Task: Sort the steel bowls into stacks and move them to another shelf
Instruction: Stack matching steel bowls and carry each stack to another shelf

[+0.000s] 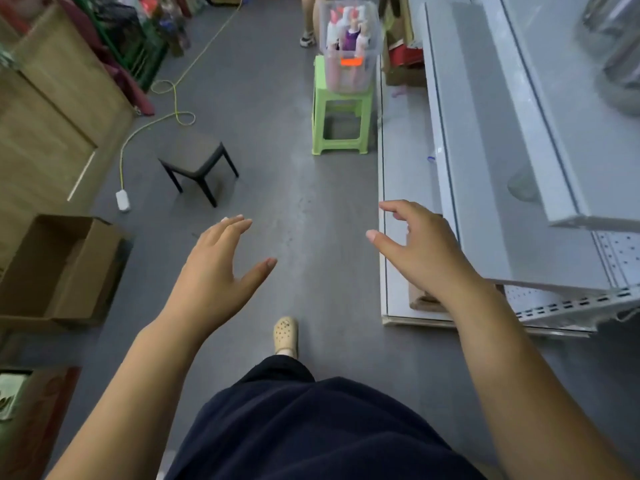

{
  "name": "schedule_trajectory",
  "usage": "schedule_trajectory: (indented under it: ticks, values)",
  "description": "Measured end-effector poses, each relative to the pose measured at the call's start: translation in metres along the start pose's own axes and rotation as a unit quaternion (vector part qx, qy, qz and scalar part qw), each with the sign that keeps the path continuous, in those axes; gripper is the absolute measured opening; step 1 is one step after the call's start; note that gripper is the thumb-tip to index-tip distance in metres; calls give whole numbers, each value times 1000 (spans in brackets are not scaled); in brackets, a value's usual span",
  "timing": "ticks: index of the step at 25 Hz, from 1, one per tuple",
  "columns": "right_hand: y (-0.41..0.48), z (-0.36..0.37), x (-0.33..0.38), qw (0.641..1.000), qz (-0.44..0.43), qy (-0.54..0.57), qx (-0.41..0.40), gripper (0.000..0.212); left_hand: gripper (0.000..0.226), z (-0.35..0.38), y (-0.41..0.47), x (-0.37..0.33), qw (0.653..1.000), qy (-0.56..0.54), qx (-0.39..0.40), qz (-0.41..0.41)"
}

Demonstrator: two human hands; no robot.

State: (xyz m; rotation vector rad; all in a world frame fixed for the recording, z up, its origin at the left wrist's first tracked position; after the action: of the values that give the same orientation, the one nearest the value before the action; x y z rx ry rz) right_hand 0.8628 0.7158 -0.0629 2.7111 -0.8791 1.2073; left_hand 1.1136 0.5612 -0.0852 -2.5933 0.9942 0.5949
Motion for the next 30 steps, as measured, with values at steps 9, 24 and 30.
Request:
schedule_trajectory:
  ticks: [9, 24, 30]
  values:
    - [169, -34, 55, 987, 75, 55, -129, 49, 71, -75, 254, 1, 984, 21, 57, 170]
    - [368, -247, -18, 924, 154, 33, -349, 49, 69, -64, 576, -233, 916, -81, 39, 390]
    - [406, -282, -60, 889, 220, 62, -397, 61, 68, -38, 659, -311, 888, -107, 77, 440]
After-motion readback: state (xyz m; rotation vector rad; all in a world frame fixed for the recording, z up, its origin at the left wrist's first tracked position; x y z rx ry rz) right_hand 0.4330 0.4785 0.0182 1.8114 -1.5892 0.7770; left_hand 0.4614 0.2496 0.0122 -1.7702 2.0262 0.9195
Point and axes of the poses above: each hand's wrist, its own y-axis towards the middle knuckle, its own z-axis out of the palm, x = y × z, the point moved 2 cm from there along y, towards the middle knuckle, and after that the axes turned 6 degrees about x, right-handed, at the moved point
